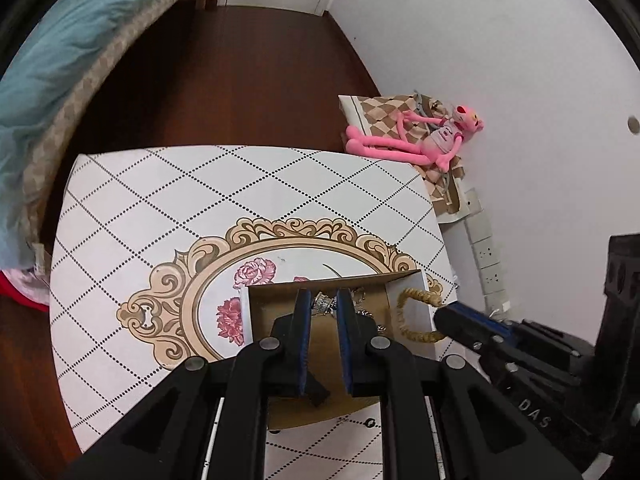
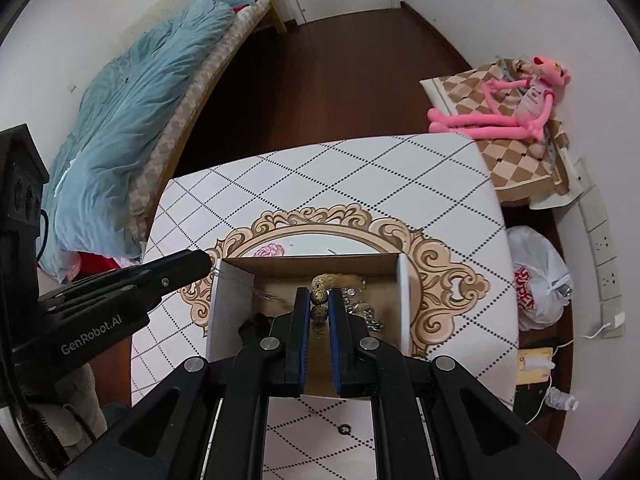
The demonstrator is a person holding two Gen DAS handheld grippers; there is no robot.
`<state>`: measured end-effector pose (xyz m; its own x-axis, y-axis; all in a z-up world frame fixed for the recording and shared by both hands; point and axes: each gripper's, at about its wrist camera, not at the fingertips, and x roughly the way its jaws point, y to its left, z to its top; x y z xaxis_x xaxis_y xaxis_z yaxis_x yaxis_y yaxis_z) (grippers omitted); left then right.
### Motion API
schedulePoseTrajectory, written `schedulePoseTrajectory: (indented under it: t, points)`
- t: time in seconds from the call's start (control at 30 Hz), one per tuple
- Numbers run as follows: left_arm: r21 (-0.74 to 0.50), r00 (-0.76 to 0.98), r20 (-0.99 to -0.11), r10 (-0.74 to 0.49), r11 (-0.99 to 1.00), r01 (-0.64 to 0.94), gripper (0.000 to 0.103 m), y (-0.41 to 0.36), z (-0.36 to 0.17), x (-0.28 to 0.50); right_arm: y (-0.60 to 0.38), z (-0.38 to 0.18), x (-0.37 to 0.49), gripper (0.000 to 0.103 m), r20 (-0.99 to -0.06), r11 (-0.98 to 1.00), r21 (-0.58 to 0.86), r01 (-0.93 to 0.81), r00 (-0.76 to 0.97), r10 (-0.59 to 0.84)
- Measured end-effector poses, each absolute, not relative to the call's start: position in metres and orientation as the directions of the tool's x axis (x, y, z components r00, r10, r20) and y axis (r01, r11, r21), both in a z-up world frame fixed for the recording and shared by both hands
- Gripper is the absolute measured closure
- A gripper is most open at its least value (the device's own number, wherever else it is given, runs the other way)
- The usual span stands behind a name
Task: Organize jewelry
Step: 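Carry both items into the cardboard box and open both tools, then grasp a small black ring with the right tool while the left tool grasps another ring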
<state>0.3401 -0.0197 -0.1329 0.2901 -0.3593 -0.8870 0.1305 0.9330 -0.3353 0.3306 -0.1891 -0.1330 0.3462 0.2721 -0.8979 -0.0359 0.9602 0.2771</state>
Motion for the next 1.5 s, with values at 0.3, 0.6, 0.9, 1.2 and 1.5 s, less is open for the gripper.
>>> schedulePoseTrajectory:
  t: [0.3,0.6,0.9,1.2,1.5]
  points:
    - [-0.188,0.324,-0.925,-0.199,0.980,0.067,0.030,-0.002,-0.142,0.348,-0.179,-0.159,0.354,0.094,-0.903,0.935,0.354,-0.031,0.250,0.350]
    - [-0.028,0.399,-0.916,-0.029,1.000,0.009,0.002,0.013,-0.151,0.328,-0.191,-0.185,0.347,0.037,-0.959,0.982,0.190,-0.020,0.211,0.190]
    - [0.043,0.458,-0.888,0.038,0.999,0.001,0.001,0.004,-0.160,0.287,-0.187,-0.193,0.293,0.004,-0.964,0.996,-0.093,-0.001,0.250,-0.090]
    - [0.036,0.471,-0.881,0.043,0.999,-0.026,0.001,0.003,-0.148,0.251,-0.188,-0.173,0.260,0.004,-0.946,0.997,-0.074,0.032,0.313,-0.081]
    - [0.043,0.553,-0.831,0.050,0.999,-0.026,0.001,-0.002,-0.095,0.203,-0.193,-0.112,0.214,0.004,-0.888,0.996,-0.060,0.060,0.453,-0.080]
